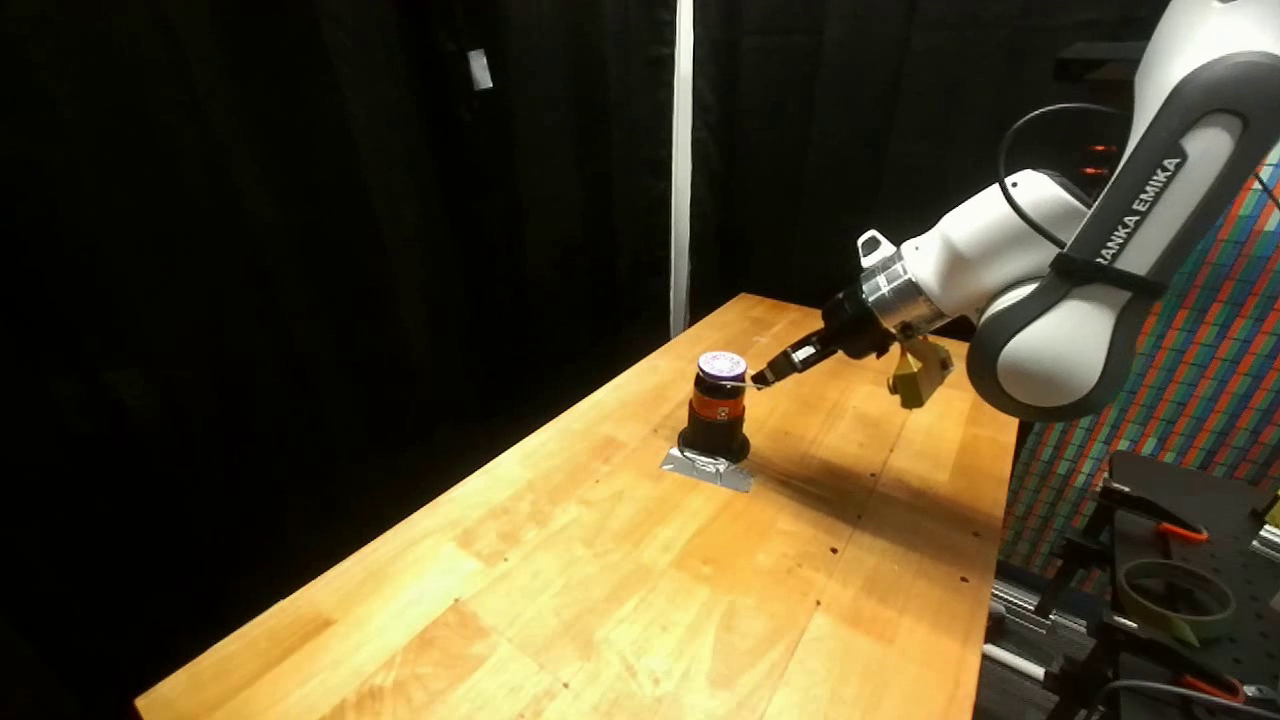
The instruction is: Put the rubber band around the base of the cup
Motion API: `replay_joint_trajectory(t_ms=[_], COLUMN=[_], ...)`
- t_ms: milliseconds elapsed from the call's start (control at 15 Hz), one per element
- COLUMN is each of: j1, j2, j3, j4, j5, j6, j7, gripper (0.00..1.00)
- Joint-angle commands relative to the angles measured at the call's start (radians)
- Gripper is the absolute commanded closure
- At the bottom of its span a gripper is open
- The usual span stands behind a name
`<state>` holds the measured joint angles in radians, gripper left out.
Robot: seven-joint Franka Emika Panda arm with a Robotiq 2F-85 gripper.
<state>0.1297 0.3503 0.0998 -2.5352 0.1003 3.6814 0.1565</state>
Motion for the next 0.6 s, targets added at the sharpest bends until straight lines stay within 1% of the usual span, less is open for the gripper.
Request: replay_joint_trajectory(t_ms=[0, 333, 533], j1=[-0.015, -0.012, -0.021], j2=[-0.025, -0.01, -0.01], j3=[0.024, 0.019, 0.025], j4=[-0.058, -0.08, -0.097], j5=[-0.003, 0.002, -0.014], j6=[0.115, 0.237, 0.279], j7=[0.029, 0.038, 0.06], gripper=[0.9, 0.9, 0.89])
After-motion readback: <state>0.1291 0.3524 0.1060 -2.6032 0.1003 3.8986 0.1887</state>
